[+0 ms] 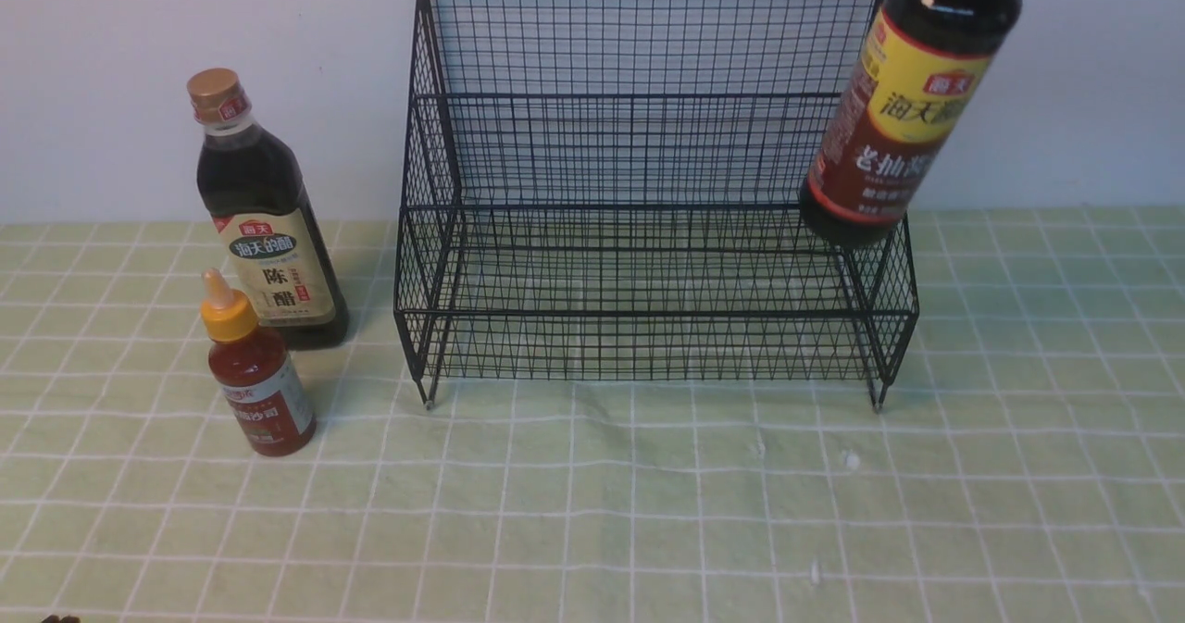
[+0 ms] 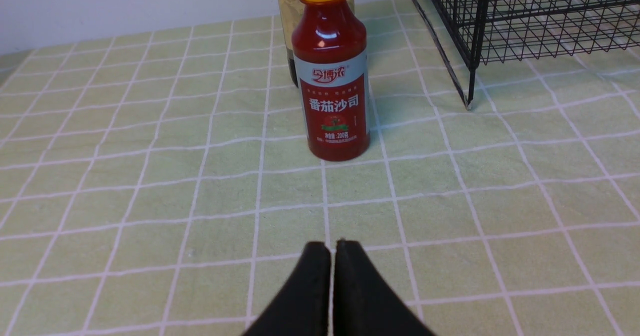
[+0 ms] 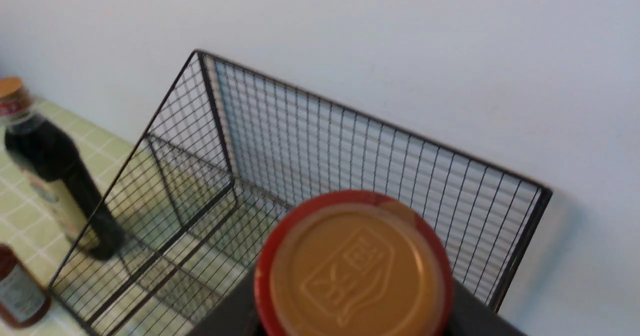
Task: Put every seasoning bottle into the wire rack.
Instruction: Use the right arm to put the condiment bottle back on the shelf
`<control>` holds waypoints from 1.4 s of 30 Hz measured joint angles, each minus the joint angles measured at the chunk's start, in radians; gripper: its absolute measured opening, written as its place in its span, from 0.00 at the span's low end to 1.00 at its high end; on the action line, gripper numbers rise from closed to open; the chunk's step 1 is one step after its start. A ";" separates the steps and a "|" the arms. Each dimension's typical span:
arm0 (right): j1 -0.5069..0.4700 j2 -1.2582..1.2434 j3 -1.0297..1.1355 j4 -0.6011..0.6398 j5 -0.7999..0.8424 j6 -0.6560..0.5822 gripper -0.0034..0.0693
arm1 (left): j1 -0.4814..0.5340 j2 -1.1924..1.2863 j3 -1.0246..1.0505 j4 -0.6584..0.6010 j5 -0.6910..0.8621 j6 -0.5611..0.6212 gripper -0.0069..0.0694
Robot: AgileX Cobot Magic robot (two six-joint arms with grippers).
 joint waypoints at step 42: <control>0.025 0.390 -0.122 -0.030 -0.056 -0.029 0.53 | 0.000 0.000 0.000 0.000 0.000 0.000 0.08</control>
